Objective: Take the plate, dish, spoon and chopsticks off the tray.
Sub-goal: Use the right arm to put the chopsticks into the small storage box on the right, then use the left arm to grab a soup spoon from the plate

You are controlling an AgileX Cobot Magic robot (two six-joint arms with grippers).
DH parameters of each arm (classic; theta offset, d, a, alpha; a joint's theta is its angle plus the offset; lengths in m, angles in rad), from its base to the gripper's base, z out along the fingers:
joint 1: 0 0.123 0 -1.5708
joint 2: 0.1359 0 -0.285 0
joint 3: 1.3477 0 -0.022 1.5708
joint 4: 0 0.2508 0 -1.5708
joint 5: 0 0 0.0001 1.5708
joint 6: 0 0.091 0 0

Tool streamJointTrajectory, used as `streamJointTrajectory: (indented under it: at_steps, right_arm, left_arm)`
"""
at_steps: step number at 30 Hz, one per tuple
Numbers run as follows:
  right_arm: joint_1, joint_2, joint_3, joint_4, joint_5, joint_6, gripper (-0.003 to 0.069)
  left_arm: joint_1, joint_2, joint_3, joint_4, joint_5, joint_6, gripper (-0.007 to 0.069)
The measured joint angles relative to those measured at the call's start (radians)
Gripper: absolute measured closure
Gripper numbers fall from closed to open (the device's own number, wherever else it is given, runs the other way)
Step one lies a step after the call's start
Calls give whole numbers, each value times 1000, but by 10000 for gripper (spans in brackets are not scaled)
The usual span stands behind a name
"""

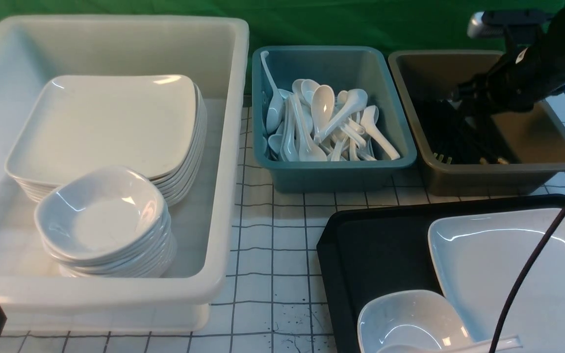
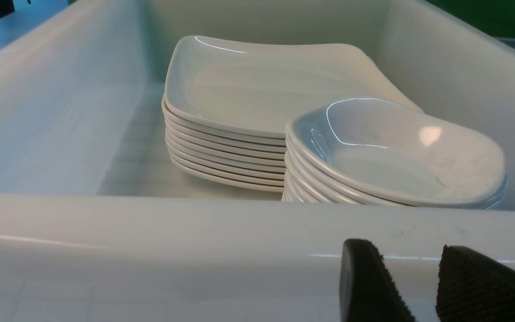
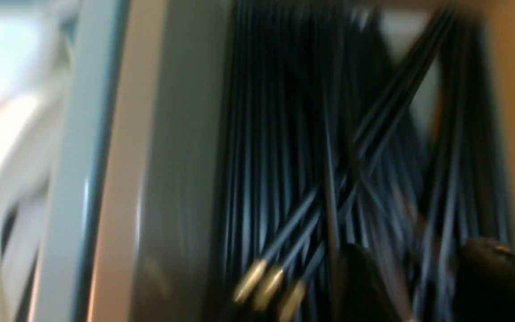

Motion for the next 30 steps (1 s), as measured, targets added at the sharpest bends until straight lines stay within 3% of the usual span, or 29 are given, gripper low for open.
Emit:
streamJointTrajectory:
  at_steps: [2, 4, 5, 6, 7, 13, 20, 30]
  right_arm:
    - [2, -5, -12, 1, 94, 0, 330]
    - [2, -27, -23, 1, 205, 0, 444]
    - [3, -29, -23, 1, 216, 0, 459]
    - [5, -54, -25, 1, 301, 0, 564]
    - [9, -91, -25, 1, 374, 0, 617]
    - [13, -254, -25, 25, 596, -31, 629]
    - [13, -506, 8, 40, 607, -37, 629]
    - [13, -1111, 464, 38, 557, -88, 629]
  left_arm:
    - [0, 0, 0, 0, 0, 0, 384]
    - [0, 0, 0, 0, 0, 0, 384]
    - [0, 0, 0, 0, 0, 0, 384]
    - [0, 0, 0, 0, 0, 0, 384]
    - [0, 0, 0, 0, 0, 0, 384]
    - [0, 0, 0, 0, 0, 0, 384]
    - [0, 0, 0, 0, 0, 0, 384]
    - [0, 0, 0, 0, 0, 0, 384]
